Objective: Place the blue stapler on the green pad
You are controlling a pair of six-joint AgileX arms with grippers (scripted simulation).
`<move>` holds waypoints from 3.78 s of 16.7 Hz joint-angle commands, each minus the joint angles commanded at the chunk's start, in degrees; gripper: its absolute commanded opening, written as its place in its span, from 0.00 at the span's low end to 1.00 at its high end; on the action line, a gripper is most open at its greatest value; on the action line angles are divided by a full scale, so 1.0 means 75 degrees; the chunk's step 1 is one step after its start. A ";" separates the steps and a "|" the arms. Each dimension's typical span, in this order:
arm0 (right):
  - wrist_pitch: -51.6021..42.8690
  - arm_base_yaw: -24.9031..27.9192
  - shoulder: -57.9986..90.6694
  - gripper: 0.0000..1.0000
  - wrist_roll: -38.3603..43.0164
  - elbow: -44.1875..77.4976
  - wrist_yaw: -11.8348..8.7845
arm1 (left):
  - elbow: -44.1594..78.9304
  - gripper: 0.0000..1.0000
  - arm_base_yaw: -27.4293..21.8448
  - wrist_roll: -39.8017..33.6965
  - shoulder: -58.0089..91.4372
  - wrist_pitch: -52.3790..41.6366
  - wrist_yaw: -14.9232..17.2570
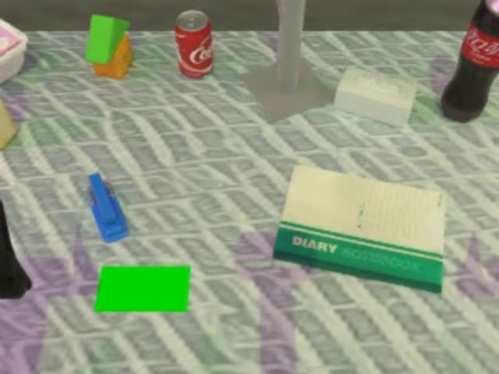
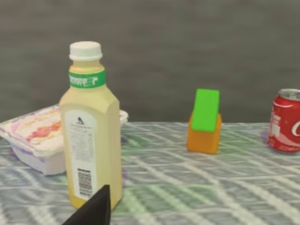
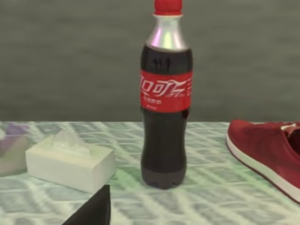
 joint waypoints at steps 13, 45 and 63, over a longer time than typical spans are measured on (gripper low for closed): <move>0.0000 0.0000 0.0000 1.00 0.0000 0.0000 0.0000 | 0.4850 1.00 -0.0431 -0.1534 0.5271 -0.3349 0.0015; 0.0000 0.0000 0.0000 1.00 0.0000 0.0000 0.0000 | 1.2591 1.00 -0.1203 -0.4383 1.7023 -0.7499 0.0018; 0.0000 0.0000 0.0000 1.00 0.0000 0.0000 0.0000 | 1.2284 0.10 -0.1206 -0.4389 1.7154 -0.7128 0.0019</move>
